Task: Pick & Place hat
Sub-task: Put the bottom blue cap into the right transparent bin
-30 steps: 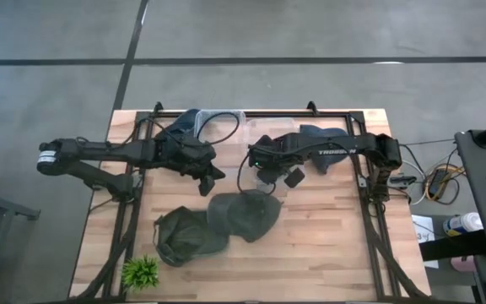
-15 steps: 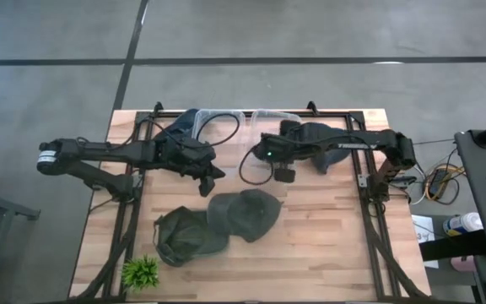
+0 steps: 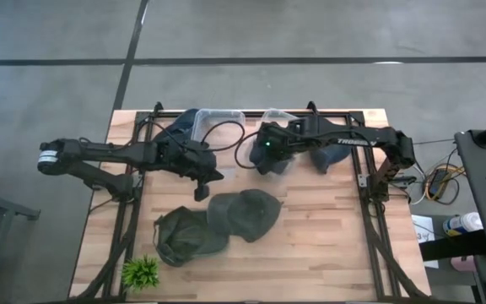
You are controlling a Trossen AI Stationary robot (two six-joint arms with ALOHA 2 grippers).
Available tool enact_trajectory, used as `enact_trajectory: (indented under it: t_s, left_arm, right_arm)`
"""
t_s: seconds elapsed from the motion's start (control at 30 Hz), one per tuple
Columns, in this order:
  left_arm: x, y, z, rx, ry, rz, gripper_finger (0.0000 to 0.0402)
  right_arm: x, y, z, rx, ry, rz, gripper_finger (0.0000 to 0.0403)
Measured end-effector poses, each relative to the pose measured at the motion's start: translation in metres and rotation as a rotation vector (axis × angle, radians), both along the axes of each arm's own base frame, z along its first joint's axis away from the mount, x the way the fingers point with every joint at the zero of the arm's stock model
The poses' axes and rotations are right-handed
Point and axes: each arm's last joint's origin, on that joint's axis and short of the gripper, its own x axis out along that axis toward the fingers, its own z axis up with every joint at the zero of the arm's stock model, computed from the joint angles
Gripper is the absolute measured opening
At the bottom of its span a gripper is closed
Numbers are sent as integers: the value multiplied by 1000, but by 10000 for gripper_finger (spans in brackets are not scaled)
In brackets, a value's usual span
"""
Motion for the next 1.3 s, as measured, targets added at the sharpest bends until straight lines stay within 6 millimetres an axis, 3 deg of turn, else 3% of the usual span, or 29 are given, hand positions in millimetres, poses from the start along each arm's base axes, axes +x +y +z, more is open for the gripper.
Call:
enact_trajectory:
  t_s: [0.4,0.67,0.83,0.97,1.13,1.3]
  left_arm:
    - [-1,0,-1,98,16,-78,0]
    - [-2,0,-3,111,37,-92,0]
    - [-2,0,-3,110,37,-91,0]
    - [-2,0,-3,108,37,-91,0]
    - [-2,0,-3,101,37,-87,0]
    - [-2,0,-3,93,36,-80,0]
  right_arm:
    - [20,1,-50,125,-218,-140,105]
    - [21,10,-61,150,-245,-185,178]
    - [18,12,-73,107,-232,-244,202]
    - [20,13,-65,78,-234,-189,210]
    - [23,14,-32,7,-261,-62,217]
    - [12,15,-15,-52,-113,35,212]
